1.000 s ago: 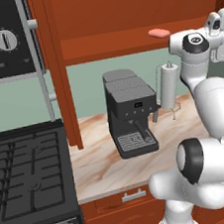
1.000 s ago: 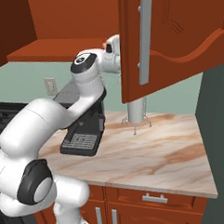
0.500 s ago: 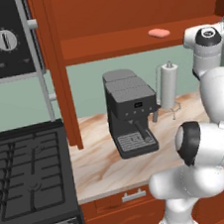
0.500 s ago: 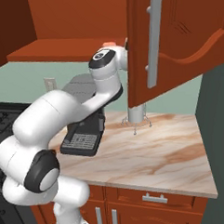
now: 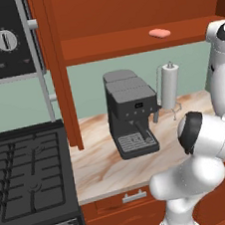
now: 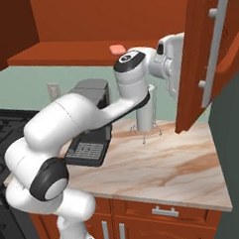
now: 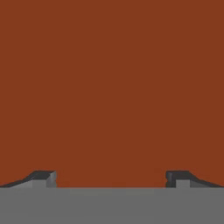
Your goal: Open the cabinet. Pick the bar soap and place it next to the sink. Then close the cabinet.
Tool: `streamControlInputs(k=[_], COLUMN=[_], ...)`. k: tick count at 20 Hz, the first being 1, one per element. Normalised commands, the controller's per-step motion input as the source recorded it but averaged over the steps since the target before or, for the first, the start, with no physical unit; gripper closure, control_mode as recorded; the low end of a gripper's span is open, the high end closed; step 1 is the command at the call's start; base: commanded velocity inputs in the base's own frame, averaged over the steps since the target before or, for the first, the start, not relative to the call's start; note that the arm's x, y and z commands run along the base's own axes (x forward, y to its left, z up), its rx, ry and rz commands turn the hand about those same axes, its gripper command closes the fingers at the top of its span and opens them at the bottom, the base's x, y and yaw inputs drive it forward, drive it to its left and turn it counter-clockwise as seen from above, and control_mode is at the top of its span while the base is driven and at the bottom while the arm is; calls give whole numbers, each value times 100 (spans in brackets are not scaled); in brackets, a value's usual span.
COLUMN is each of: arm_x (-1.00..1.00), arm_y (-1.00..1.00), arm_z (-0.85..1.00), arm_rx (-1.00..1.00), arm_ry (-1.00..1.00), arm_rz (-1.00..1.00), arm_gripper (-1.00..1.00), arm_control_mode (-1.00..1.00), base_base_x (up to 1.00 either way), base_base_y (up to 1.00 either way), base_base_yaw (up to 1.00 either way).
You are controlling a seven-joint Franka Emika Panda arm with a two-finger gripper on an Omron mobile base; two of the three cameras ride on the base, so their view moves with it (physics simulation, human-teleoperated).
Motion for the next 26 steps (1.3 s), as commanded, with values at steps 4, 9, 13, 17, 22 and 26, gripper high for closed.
streamControlInputs(k=[4, 9, 13, 17, 22, 26], arm_x=[-38, -29, -5, 0, 0, -3], arm_y=[-20, -14, 2, -14, -57, -28], arm_z=[1, 0, 1, 0, 0, 5], arm_rx=[1, 0, 0, 0, 1, 3], arm_ry=[0, 0, -1, -1, 0, -2], arm_rz=[-8, -5, 0, -3, -7, -3], arm_gripper=[-100, -100, -100, -100, -100, -100], arm_control_mode=[-100, -100, -100, -100, -100, -100], base_base_x=[0, 0, 0, 0, 0, 0], base_base_y=[0, 0, 0, 0, 0, 0], base_base_yaw=[0, 0, 0, 0, 0, 0])
